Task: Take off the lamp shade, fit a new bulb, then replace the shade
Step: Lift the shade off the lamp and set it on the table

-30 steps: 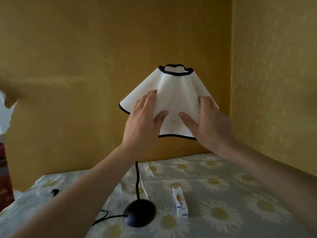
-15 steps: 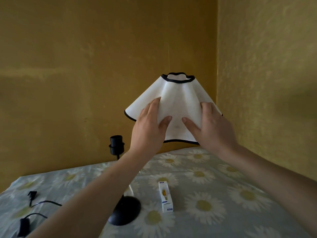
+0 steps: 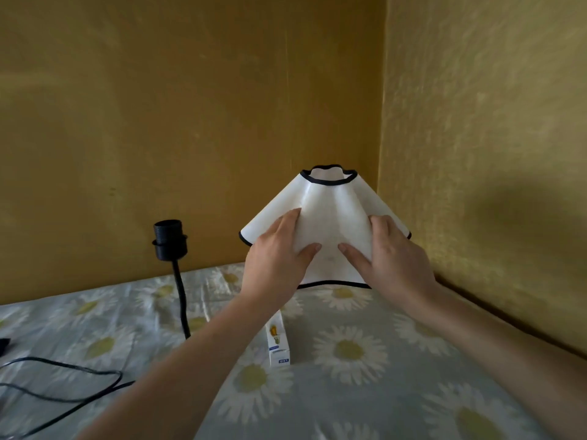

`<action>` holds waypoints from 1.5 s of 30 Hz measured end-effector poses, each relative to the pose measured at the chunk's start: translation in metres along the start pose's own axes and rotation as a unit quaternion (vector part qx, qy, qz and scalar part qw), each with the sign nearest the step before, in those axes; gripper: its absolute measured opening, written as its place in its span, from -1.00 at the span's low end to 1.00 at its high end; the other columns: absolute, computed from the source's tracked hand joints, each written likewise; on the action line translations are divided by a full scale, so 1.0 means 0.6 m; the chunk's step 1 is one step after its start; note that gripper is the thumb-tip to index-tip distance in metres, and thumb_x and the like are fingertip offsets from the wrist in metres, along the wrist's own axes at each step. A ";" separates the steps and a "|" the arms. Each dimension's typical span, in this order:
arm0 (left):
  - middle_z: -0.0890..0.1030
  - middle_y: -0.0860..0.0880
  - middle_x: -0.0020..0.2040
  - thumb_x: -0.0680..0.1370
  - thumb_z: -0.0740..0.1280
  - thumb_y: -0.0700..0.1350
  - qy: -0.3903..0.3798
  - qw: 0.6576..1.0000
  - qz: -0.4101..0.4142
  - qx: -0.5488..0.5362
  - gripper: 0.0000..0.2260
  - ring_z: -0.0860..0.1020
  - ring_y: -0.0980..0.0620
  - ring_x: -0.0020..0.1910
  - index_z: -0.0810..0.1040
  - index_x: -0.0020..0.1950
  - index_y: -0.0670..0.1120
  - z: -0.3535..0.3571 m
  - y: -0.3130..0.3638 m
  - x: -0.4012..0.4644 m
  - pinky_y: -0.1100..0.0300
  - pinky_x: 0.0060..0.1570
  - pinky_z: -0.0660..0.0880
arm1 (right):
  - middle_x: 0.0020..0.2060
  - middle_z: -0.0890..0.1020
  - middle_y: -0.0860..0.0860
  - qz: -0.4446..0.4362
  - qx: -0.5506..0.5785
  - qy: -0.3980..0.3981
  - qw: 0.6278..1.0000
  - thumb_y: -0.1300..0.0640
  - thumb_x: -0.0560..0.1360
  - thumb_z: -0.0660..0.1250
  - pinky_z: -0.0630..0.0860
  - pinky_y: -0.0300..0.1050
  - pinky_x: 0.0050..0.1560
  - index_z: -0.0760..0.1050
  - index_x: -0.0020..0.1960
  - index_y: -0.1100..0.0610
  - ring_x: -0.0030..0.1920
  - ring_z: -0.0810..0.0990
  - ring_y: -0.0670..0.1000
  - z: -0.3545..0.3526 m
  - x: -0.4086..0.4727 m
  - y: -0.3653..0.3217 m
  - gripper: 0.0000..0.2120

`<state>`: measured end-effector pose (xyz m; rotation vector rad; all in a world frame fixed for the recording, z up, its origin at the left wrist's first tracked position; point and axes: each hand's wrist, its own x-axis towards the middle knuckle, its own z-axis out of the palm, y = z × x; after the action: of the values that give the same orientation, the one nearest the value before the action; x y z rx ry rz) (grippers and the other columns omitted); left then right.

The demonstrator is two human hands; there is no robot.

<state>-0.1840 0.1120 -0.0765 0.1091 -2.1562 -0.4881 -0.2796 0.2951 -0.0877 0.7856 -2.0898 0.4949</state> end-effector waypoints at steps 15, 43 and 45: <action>0.61 -0.07 0.32 0.54 0.51 0.00 -0.074 0.996 -0.040 -0.035 -0.43 0.57 -0.10 0.23 0.45 0.48 -0.15 0.141 -0.025 -0.055 0.21 0.06 0.39 | -0.03 0.60 0.07 0.048 -0.028 -0.072 0.996 -0.40 0.51 0.07 0.24 -0.18 -0.45 0.43 0.24 0.21 -0.19 0.65 0.11 0.085 -0.092 0.070 -0.29; 0.49 0.00 0.46 0.59 0.42 0.13 -0.138 0.990 -0.028 0.008 -0.42 0.57 -0.10 0.26 0.36 0.51 -0.08 0.211 -0.061 -0.116 0.16 -0.07 0.44 | 0.03 0.60 0.09 0.077 -0.071 -0.155 0.982 -0.32 0.54 0.23 0.38 -0.16 -0.31 0.44 0.28 0.23 -0.08 0.64 0.09 0.129 -0.143 0.095 -0.36; 0.48 0.03 0.48 0.58 0.41 0.16 -0.136 0.990 -0.021 0.020 -0.41 0.57 -0.07 0.26 0.36 0.52 -0.05 0.202 -0.063 -0.117 0.13 -0.09 0.49 | 0.12 0.60 0.14 0.090 -0.061 -0.145 0.983 -0.30 0.54 0.26 0.51 -0.07 -0.17 0.41 0.36 0.27 0.03 0.64 0.14 0.128 -0.137 0.084 -0.31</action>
<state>-0.2428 0.1319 -0.2078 0.1155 -2.4346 -0.5071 -0.3195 0.3161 -0.2025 0.6312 -2.4511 0.3600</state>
